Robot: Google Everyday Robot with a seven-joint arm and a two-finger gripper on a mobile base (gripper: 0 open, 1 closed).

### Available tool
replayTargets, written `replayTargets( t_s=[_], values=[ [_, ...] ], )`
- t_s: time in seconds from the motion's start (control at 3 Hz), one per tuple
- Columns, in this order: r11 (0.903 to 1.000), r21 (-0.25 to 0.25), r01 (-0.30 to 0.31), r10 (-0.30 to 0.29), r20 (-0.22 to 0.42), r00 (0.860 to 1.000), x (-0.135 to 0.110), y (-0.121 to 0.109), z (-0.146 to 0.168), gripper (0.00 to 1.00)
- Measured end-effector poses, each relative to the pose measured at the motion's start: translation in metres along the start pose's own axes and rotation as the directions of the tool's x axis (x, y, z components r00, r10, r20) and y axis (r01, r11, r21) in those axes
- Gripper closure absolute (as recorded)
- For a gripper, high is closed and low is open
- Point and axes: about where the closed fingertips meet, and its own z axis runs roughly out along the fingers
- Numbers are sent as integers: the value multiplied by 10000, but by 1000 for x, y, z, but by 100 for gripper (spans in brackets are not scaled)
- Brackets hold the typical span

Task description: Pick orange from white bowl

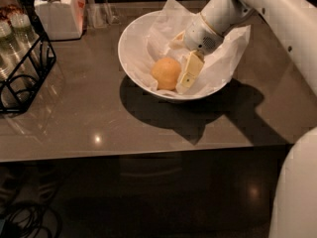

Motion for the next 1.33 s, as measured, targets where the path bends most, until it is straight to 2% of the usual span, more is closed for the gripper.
replayTargets(
  t_s=[0.33, 0.67, 1.0, 1.33],
  values=[
    [9982, -453, -403, 408, 119, 9991, 10, 0, 18, 0],
    [9953, -687, -687, 704, 225, 9973, 14, 4, 26, 1],
    [9949, -668, -757, 780, 321, 9964, 11, 7, 26, 20],
    [9947, -670, -780, 810, 442, 9957, 9, 7, 26, 43]
  ],
)
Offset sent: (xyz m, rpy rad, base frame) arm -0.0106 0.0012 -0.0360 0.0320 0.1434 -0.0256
